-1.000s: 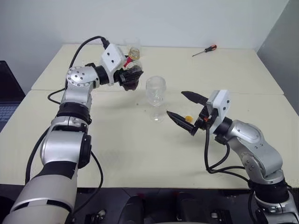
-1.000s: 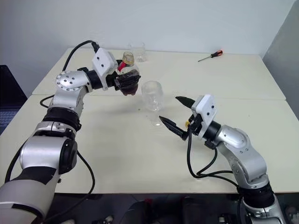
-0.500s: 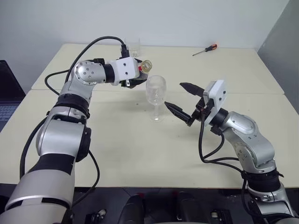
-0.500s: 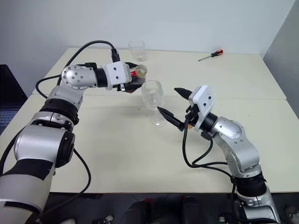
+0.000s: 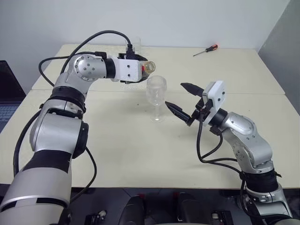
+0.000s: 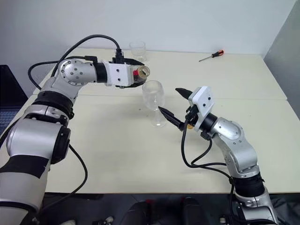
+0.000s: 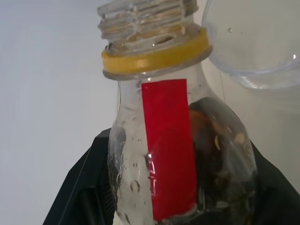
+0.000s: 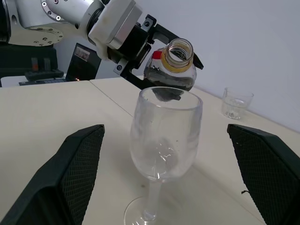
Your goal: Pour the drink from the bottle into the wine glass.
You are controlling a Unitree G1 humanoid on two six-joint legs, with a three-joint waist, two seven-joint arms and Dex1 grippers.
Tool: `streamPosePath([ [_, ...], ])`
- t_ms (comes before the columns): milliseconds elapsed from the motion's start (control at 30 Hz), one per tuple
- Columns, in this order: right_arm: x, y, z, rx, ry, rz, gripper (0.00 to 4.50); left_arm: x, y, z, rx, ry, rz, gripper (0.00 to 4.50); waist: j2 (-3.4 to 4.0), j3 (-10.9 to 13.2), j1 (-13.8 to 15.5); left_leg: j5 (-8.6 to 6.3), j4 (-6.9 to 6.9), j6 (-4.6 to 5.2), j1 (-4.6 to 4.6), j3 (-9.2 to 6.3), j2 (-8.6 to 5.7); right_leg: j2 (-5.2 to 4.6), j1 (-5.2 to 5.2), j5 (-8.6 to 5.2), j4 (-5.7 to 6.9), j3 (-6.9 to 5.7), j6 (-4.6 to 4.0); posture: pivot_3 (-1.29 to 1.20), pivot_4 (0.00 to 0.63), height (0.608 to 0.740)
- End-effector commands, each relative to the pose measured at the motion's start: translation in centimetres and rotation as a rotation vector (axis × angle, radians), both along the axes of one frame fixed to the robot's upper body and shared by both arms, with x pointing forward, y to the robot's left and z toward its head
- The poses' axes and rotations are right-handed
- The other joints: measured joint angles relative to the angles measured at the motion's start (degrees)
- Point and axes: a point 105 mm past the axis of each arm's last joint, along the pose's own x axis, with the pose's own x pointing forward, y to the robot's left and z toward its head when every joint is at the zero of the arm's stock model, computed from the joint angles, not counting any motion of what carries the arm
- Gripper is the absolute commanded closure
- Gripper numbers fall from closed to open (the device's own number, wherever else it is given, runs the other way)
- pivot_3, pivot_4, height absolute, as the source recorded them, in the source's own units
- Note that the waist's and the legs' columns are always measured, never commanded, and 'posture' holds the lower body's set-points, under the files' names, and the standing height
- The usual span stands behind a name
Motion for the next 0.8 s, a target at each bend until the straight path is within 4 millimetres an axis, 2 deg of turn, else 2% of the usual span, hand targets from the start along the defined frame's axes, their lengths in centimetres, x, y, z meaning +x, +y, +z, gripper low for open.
streamPosePath([
  [33,-0.12,0.08,1.39,0.022,-0.061,-0.001,0.00,-0.42,-0.42,2.98,0.012,-0.114,-0.030,1.93,0.00,0.0,0.0,0.00,0.00,0.00,0.00,0.00,0.00,0.00,0.00,0.00,0.00,0.00,0.00,0.00,0.150,0.740],
  [800,0.04,0.19,1.09,0.022,-0.063,-0.010,0.00,-0.28,-0.41,3.61,0.190,-0.264,-0.030,1.93,0.00,0.0,0.0,0.00,0.03,0.00,-0.01,0.01,-0.01,0.00,-0.02,-0.01,0.03,0.01,0.01,0.00,0.150,0.740],
])
